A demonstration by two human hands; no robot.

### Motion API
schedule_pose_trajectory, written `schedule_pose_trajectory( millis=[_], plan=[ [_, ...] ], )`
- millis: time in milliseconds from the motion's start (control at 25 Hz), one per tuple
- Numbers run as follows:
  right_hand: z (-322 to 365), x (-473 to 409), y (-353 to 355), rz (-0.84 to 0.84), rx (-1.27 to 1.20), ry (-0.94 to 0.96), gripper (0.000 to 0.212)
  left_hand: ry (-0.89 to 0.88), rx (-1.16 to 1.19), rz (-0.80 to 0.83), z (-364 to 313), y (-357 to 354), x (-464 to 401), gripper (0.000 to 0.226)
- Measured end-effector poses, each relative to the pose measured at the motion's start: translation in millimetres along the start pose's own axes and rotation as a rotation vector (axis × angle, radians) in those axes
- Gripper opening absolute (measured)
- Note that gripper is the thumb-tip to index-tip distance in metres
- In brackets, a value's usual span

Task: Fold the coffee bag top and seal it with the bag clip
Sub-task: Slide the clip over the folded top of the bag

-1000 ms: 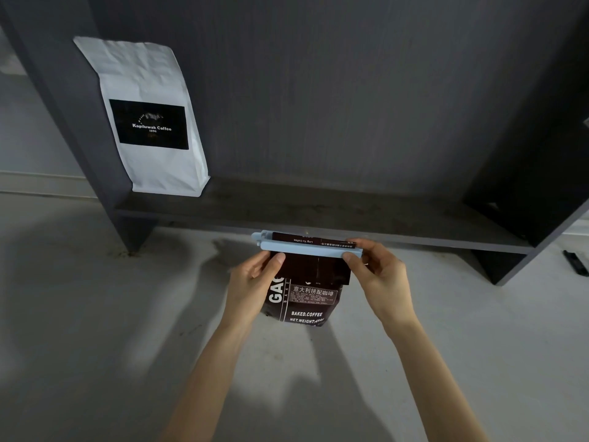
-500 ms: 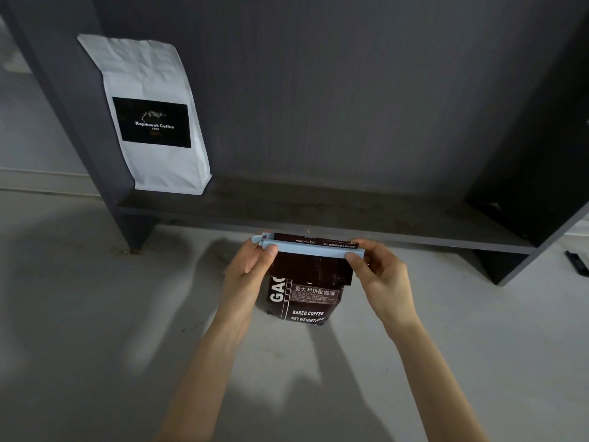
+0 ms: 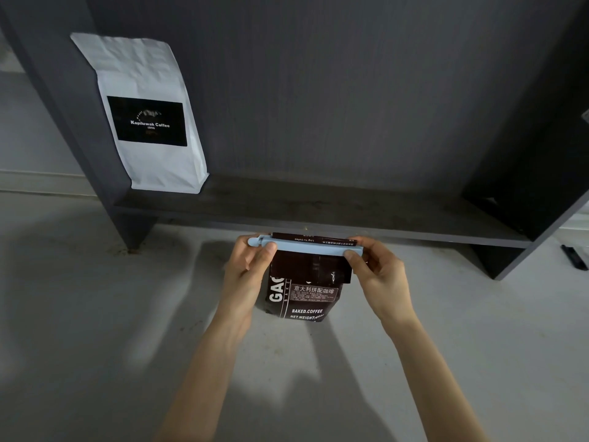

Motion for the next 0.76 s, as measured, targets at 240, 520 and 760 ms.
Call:
schedule_pose_trajectory(
  millis=[240, 520, 760],
  plan=[
    [-2.0, 0.3, -0.8, 0.005, -0.055, -0.019, 0.015, -0.015, -0.022, -0.030, -2.9, -2.1, 1.6, 0.008],
    [0.4, 0.7, -1.8, 0.002, -0.042, 0.000, 0.018, -0.036, -0.041, -0.020, -3.2, -1.3, 1.9, 0.007],
    [-10.6, 7.5, -6.2, 0.000, -0.007, 0.009, 0.033, -0.090, -0.055, 0.078, 0.1, -3.1, 3.9, 0.024]
  ],
)
Point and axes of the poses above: each hand's wrist, its own x-axis away from the middle knuckle, its own y-axis out of the back of the hand, z = x × y, the point moved 8 cm from there along -x, towards the middle knuckle, and after that the axes turned 6 degrees about y, right-handed, at the moved point
